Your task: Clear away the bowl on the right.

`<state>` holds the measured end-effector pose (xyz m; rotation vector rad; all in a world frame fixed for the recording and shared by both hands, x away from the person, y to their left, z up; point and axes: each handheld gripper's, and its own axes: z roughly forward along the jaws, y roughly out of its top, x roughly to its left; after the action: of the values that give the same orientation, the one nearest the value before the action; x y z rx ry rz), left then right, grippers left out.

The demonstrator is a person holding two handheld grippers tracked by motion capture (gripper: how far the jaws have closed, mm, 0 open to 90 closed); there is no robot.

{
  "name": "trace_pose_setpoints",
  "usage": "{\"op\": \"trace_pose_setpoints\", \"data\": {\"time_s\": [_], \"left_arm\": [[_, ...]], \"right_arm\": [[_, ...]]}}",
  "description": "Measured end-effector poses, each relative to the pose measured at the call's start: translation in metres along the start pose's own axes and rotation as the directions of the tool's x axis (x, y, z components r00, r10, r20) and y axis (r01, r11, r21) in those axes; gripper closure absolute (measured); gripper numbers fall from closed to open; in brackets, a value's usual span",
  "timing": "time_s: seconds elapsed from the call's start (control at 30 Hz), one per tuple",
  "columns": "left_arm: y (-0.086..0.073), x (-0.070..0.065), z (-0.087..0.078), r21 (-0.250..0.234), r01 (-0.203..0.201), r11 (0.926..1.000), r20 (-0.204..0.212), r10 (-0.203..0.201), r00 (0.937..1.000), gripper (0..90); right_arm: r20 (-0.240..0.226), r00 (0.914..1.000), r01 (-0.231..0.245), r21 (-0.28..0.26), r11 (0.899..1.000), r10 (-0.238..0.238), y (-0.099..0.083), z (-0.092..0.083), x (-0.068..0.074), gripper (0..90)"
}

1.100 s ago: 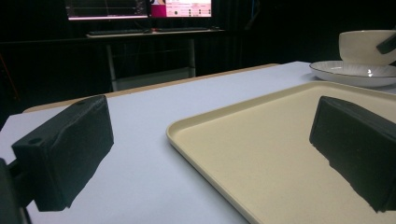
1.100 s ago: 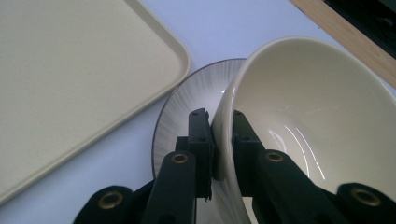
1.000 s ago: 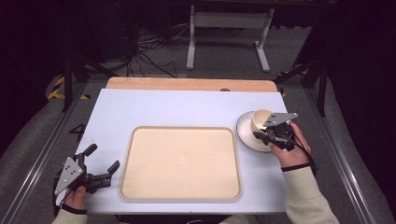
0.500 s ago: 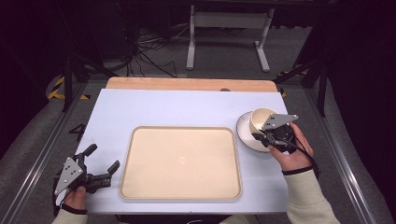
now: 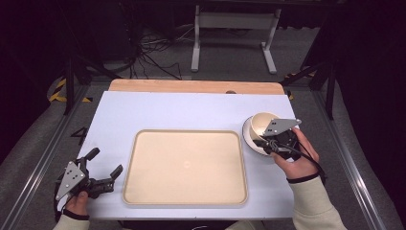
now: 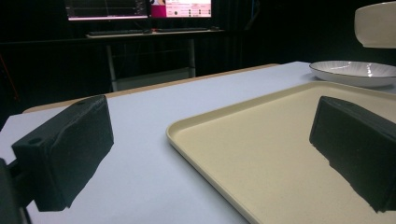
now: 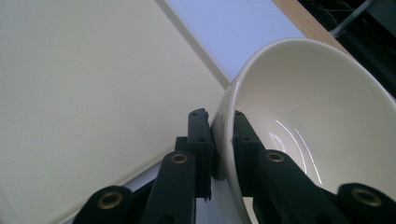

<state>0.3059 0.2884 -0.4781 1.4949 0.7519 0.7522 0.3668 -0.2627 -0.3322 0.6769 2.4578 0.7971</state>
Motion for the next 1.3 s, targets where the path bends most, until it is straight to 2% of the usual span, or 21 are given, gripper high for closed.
{"op": "trace_pose_setpoints", "data": {"time_s": [0.3, 0.57, 0.9, 0.97, 1.1, 1.3], "left_arm": [[0.0, 0.0, 0.0, 0.01, 0.002, 0.9999, -0.001, -0.002, 1.0, 0.2], [0.0, 0.0, 0.0, 0.002, 0.0, 1.0, -0.001, 0.0, 1.0, 0.2], [0.0, 0.0, 0.0, 0.0, -0.005, 1.0, -0.001, 0.005, 1.0, 0.2], [0.0, -0.001, 0.0, 0.001, -0.002, 1.0, -0.001, 0.002, 1.0, 0.2], [0.0, 0.0, 0.0, 0.003, -0.003, 1.0, -0.002, 0.003, 1.0, 0.2], [0.0, 0.0, 0.0, 0.002, -0.002, 1.0, -0.001, 0.002, 1.0, 0.2]], "right_arm": [[-0.039, 0.9978, 0.053, -0.009, 0.999, -0.054, 0.018, 0.004, 0.016, 81.7], [-0.069, 0.9922, 0.103, -0.026, 0.994, -0.104, 0.034, 0.01, 0.029, 81.6], [-0.128, 0.9751, 0.175, -0.055, 0.983, -0.181, 0.057, 0.018, 0.051, 81.4], [-0.131, 0.9742, 0.177, -0.059, 0.982, -0.184, 0.058, 0.018, 0.053, 81.4], [-0.148, 0.9654, 0.204, -0.081, 0.976, -0.215, 0.067, 0.019, 0.062, 81.4], [-0.165, 0.9579, 0.223, -0.088, 0.971, -0.235, 0.076, 0.022, 0.07, 81.3]]}}
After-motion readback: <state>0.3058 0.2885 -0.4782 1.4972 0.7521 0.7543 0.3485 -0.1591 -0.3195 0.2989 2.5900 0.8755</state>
